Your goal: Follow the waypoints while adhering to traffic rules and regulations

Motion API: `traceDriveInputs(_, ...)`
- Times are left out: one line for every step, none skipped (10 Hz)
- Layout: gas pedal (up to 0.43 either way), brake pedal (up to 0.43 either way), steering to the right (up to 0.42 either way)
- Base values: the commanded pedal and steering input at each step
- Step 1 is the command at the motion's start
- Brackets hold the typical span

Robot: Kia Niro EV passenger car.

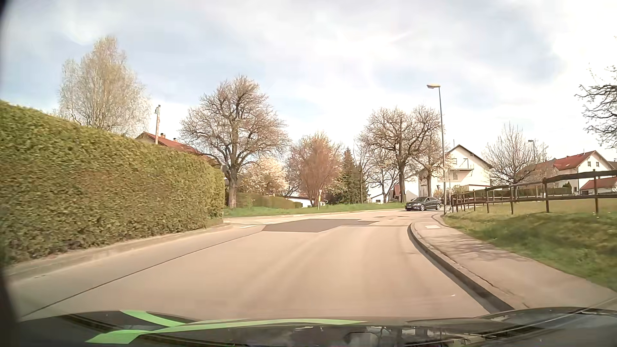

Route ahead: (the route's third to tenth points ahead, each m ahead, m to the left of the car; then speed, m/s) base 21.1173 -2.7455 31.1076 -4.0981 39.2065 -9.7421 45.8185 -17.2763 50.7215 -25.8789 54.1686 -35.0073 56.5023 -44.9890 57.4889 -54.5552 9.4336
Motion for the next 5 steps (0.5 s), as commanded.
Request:
traceDriveInputs(0.110, 0.000, 0.036)
traceDriveInputs(0.110, 0.000, 0.037)
traceDriveInputs(0.110, 0.000, 0.038)
traceDriveInputs(0.098, 0.000, 0.039)
traceDriveInputs(0.028, 0.000, 0.039)
